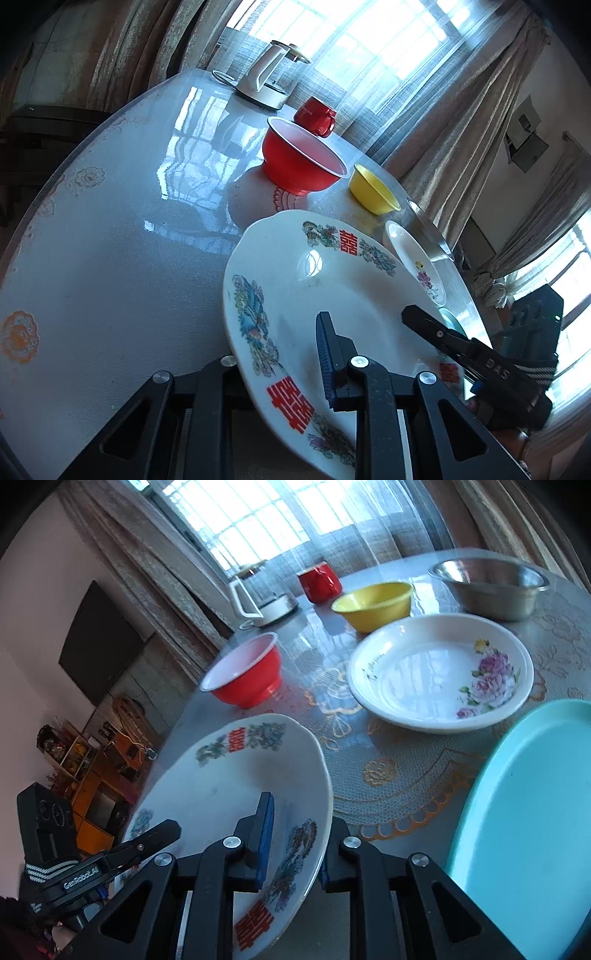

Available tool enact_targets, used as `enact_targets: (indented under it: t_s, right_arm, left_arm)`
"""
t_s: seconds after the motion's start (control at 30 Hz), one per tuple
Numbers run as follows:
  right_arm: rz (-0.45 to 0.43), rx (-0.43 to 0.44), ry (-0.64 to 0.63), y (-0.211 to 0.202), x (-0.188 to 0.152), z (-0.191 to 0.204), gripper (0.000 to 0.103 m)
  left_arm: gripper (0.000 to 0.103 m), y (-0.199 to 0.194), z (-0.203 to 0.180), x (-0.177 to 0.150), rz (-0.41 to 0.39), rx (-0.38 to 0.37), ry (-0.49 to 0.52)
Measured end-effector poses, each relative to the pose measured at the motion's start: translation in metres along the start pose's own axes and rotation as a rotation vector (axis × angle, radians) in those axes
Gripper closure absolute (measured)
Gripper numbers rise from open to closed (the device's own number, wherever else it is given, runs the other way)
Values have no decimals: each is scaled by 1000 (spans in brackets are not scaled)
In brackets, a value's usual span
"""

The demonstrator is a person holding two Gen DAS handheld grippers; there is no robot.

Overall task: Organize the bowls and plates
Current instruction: 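Close the left gripper on the plate rim while the right gripper closes beside it, then lift the large plate with both grippers and carry it over the teal plate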

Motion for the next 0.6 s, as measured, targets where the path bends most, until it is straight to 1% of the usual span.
enact_targets:
  t_s: [0.07, 0.13, 0.3, 0.6]
  right_arm:
    - [-6, 21, -29, -3, -1, 7, 83]
    - [9, 26, -40, -2, -4, 11, 83]
    - [49, 51, 6, 4, -10, 8, 83]
    - [21, 24, -30, -1, -10, 10, 83]
  left_arm:
    - [80, -2, 1, 1, -11, -6, -7]
    - [80, -4, 2, 2, -20, -10, -12]
    - [80, -4, -1, 3, -22, -22, -9]
    - [80, -6, -4, 4, -32, -51, -6]
Point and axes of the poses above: each gripper's, at about its wrist camera, not at the fingertips, and y roughly the way its jaws point, z to its left, x to its top, the point moved 8 cm from there along y, roughly the way its jaws point, and after that the axes turned 8 degrees about -z, right-handed, at the moved point
